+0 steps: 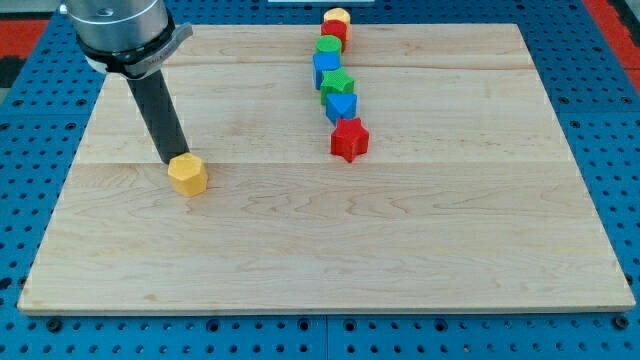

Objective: Locate the yellow hexagon at the bottom left side of the red star

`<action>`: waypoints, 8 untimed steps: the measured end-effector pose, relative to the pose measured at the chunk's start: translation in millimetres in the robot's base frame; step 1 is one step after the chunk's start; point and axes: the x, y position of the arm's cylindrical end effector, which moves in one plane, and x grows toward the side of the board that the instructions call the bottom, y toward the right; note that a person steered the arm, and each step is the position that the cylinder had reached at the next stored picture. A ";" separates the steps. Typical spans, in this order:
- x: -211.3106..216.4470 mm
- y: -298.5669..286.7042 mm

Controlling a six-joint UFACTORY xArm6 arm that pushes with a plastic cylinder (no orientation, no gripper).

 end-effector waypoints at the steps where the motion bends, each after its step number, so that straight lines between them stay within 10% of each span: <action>1: 18.7 -3.1; 8: 61.0 32.7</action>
